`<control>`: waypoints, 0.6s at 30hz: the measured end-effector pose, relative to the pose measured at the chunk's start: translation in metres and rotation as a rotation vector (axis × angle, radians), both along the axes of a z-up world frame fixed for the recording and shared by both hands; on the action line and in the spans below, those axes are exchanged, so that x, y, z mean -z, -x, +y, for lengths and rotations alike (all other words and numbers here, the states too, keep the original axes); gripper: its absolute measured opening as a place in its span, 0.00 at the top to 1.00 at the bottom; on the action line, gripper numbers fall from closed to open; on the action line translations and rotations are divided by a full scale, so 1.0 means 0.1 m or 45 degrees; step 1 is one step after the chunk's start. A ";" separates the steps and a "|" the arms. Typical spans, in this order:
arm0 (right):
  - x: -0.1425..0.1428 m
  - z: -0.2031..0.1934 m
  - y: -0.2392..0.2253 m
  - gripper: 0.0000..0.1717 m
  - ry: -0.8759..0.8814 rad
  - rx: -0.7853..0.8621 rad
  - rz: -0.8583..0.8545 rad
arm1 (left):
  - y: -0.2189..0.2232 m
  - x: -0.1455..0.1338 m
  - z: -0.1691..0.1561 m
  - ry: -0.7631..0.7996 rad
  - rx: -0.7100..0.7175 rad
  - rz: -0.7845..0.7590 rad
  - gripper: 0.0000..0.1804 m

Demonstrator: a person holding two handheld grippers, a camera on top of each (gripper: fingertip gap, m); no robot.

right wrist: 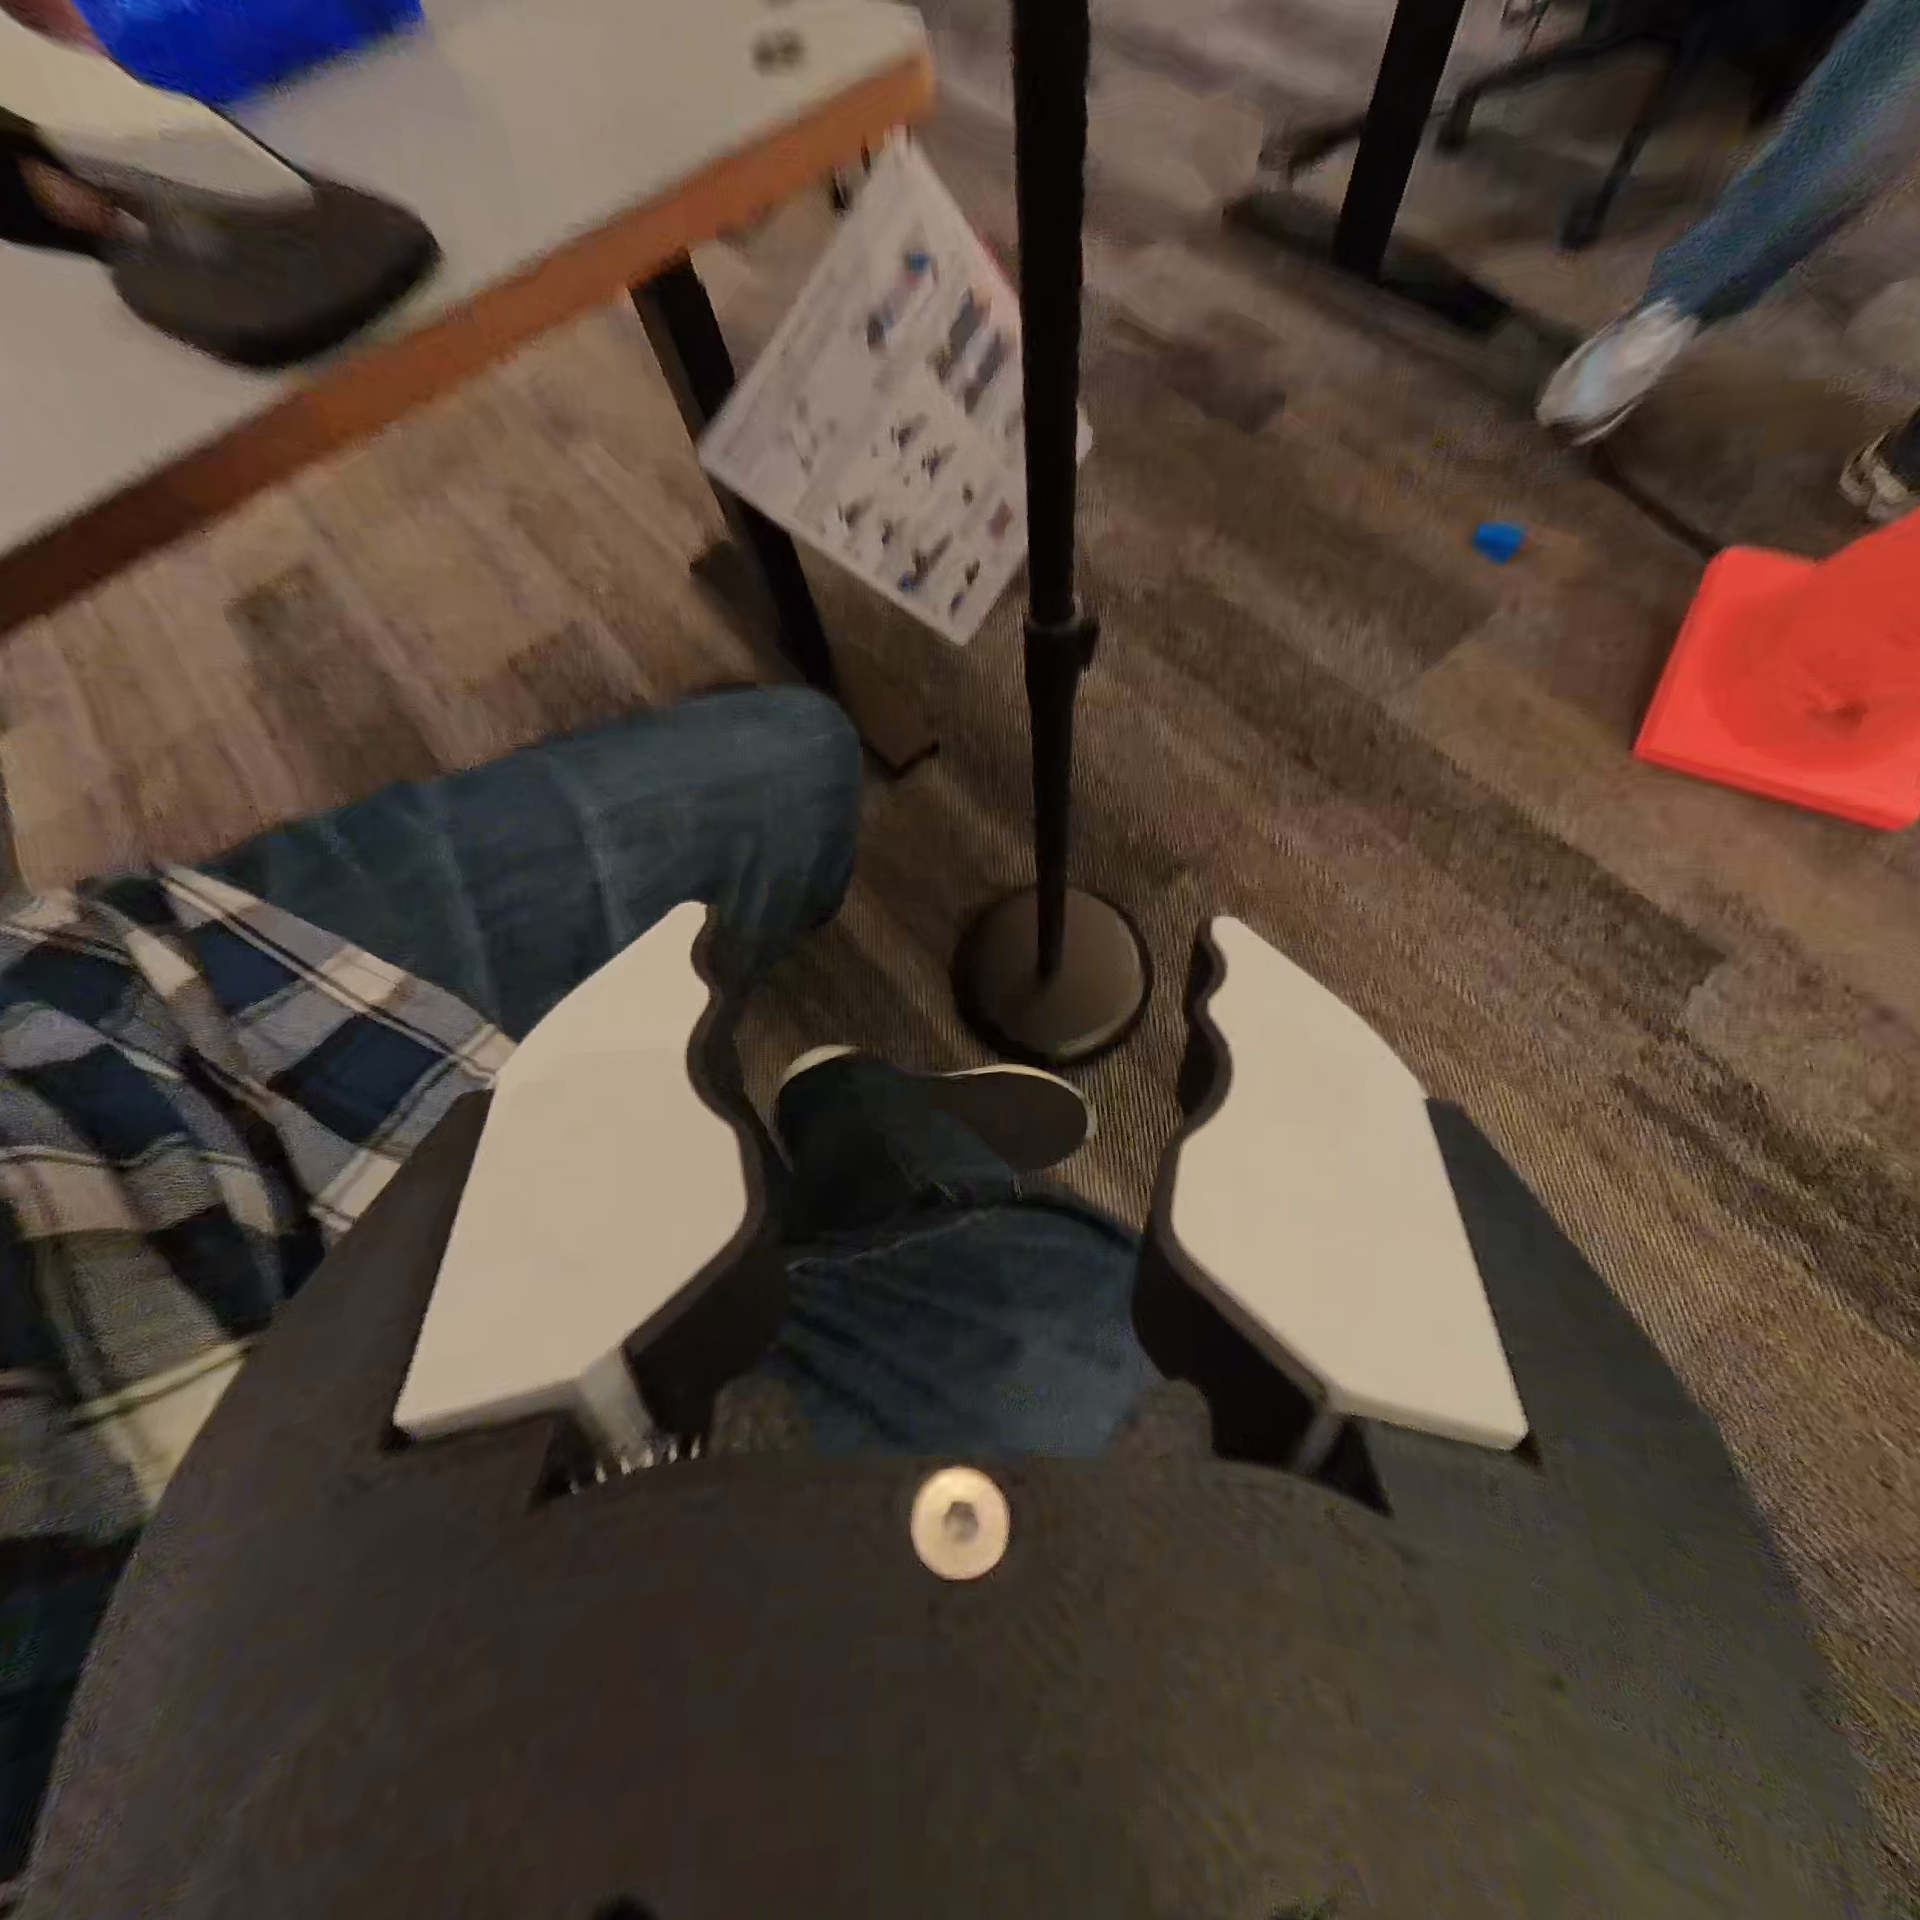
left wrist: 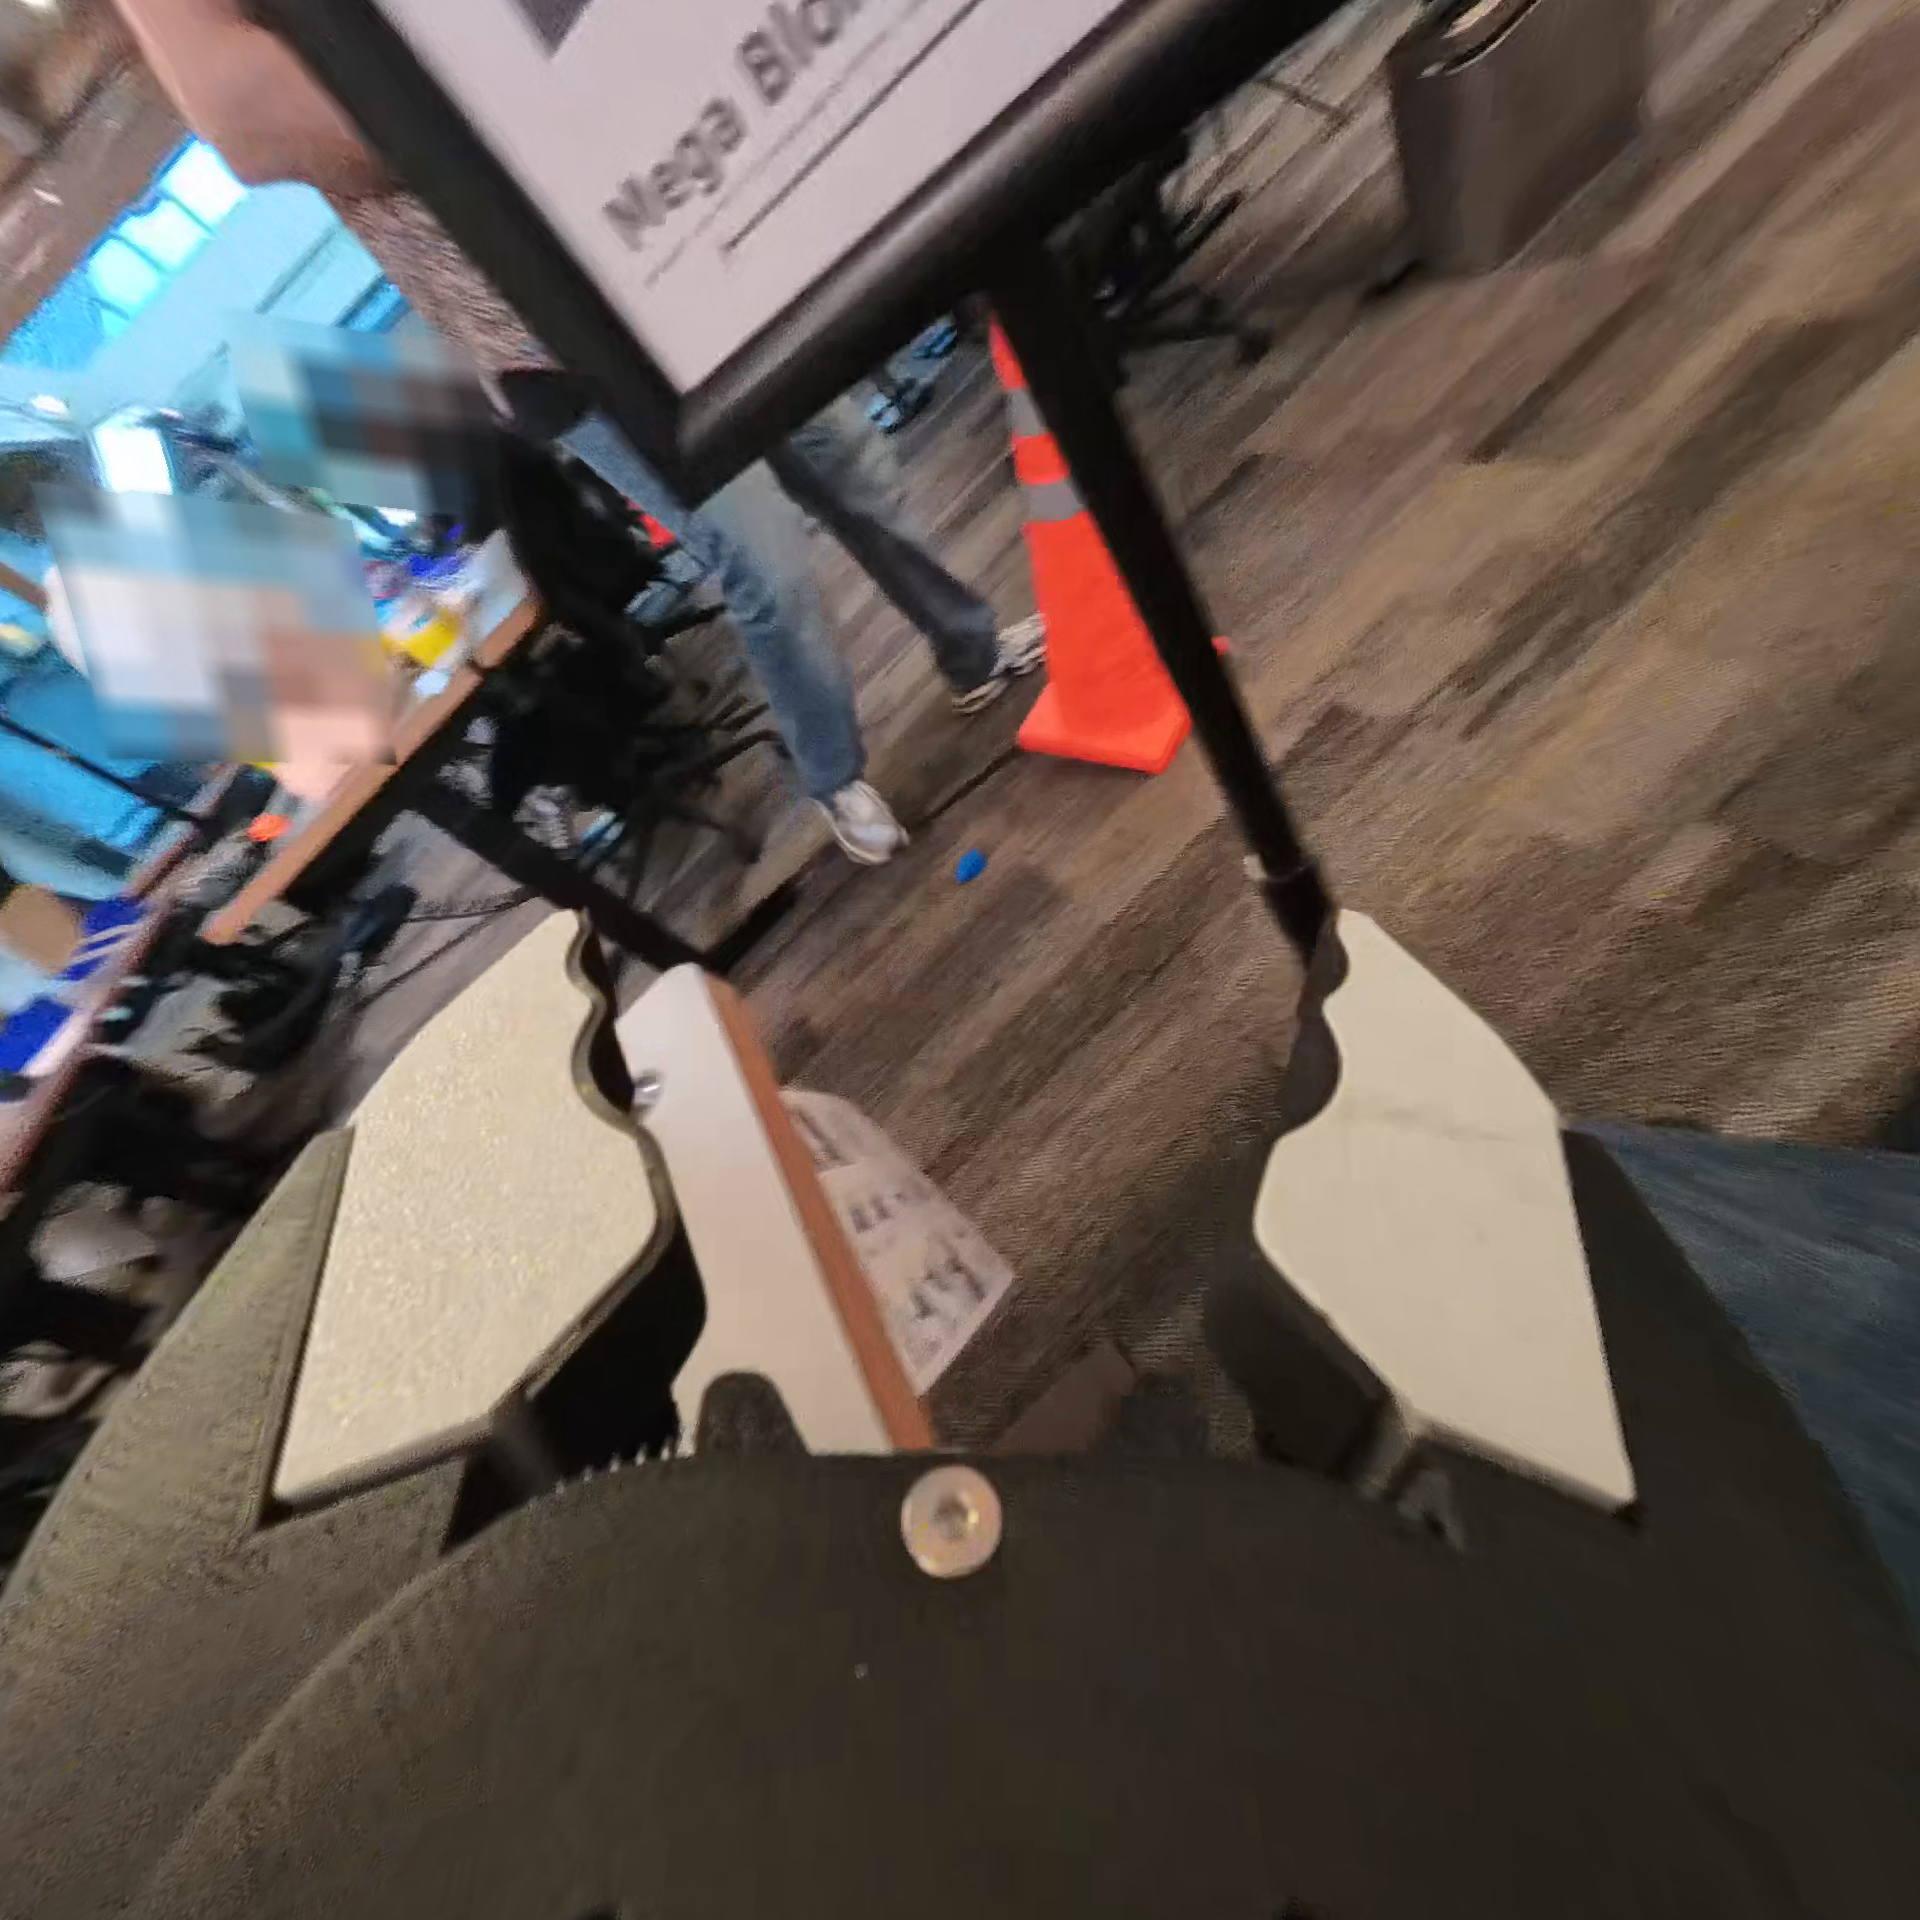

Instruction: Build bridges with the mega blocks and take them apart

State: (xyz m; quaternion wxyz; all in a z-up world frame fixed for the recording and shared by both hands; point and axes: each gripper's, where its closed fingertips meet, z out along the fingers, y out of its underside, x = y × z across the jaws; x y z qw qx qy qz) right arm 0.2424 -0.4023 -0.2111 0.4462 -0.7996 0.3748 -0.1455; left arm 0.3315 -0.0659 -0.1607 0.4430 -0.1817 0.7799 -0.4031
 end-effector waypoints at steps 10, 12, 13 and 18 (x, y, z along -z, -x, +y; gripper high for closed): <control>2.61 -0.05 -0.85 0.34 0.221 -0.319 0.576 | 0.22 0.85 -0.98 -0.003 0.242 0.318 0.33; 3.48 -0.08 -0.89 0.33 0.295 -0.327 0.708 | 0.05 1.07 -0.97 -0.051 0.184 0.366 0.33; 3.92 -0.05 -0.84 0.34 0.320 -0.338 0.783 | -0.01 1.17 -0.96 -0.077 0.171 0.393 0.33; 5.50 0.30 -0.60 0.39 0.093 -0.106 1.348 | -0.23 1.43 -1.00 -0.008 0.116 0.565 0.35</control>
